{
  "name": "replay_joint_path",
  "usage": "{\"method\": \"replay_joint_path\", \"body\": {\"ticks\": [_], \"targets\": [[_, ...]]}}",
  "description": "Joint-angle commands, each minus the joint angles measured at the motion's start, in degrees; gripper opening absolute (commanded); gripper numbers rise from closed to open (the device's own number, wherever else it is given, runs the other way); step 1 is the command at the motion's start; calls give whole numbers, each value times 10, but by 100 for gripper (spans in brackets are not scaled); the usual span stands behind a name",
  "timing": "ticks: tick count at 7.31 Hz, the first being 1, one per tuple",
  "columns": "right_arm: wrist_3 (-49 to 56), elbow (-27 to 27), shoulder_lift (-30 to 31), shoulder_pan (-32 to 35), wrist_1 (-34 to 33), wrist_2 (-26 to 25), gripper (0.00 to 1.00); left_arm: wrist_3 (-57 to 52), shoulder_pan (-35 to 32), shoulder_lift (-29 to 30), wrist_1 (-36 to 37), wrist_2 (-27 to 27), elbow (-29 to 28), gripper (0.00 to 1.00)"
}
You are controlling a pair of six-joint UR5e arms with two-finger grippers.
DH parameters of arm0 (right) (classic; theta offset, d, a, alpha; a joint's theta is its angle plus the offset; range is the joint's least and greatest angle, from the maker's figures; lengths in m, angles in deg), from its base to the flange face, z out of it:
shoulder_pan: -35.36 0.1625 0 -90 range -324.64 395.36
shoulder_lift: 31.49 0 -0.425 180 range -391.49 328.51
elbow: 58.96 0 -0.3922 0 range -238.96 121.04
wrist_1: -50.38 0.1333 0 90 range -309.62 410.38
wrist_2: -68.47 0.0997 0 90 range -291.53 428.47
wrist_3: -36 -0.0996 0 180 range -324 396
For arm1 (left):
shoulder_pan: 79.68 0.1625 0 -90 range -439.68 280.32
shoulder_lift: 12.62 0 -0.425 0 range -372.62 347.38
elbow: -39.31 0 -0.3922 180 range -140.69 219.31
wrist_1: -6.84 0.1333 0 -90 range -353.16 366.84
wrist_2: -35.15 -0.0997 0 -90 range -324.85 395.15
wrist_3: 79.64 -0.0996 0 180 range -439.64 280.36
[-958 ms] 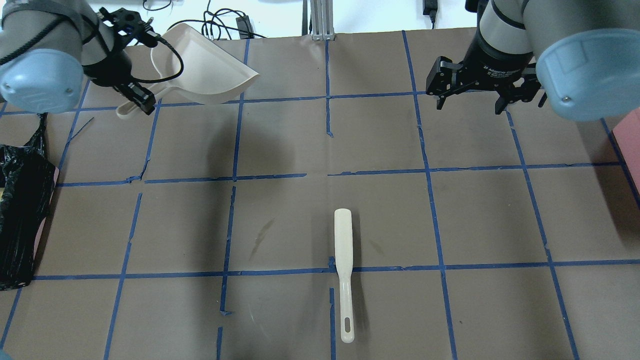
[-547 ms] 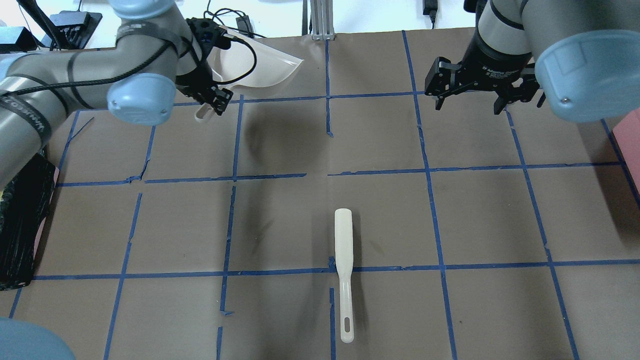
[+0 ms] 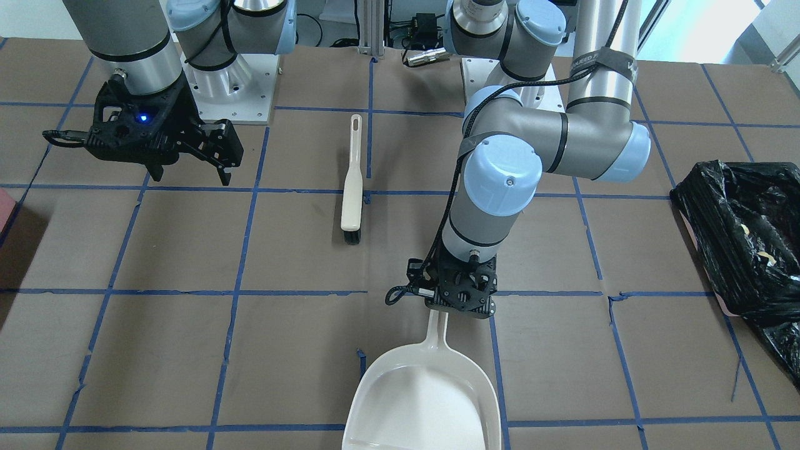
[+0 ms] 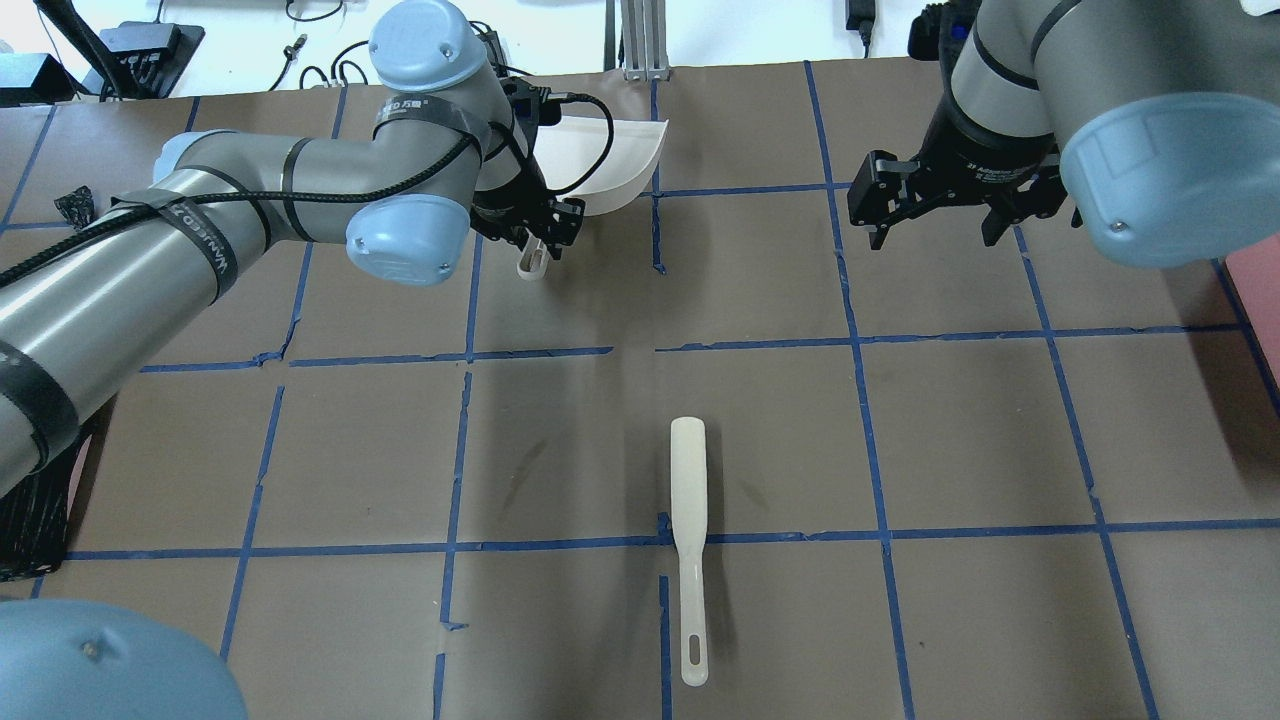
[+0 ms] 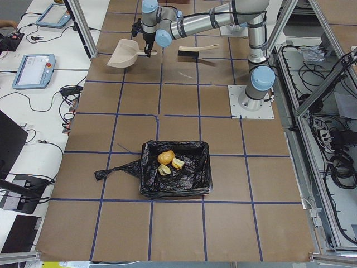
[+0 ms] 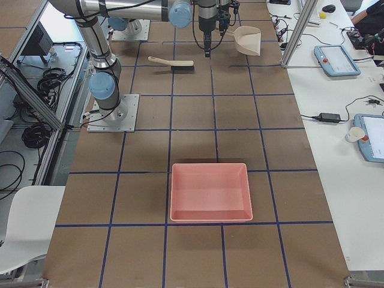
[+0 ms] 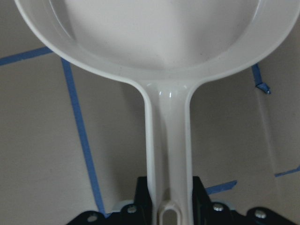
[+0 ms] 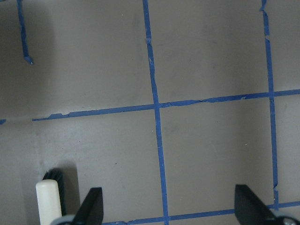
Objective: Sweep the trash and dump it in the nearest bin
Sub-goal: 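Carry the empty dustpan back with the left gripper and set it down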
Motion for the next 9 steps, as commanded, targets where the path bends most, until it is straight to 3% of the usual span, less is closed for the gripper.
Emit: {"method": "replay_joint_path", "body": {"ticks": [1,4,9], "targets": [[6,3,0,-2,-1,-3,100,29,-33,7,28,19,26,7],[4,1,0,-2,-2,-1,100,43,-71,31,79,15,31,7],[4,1,1,0,-1,5,100,151,-94,44,81,8,25,10]]}}
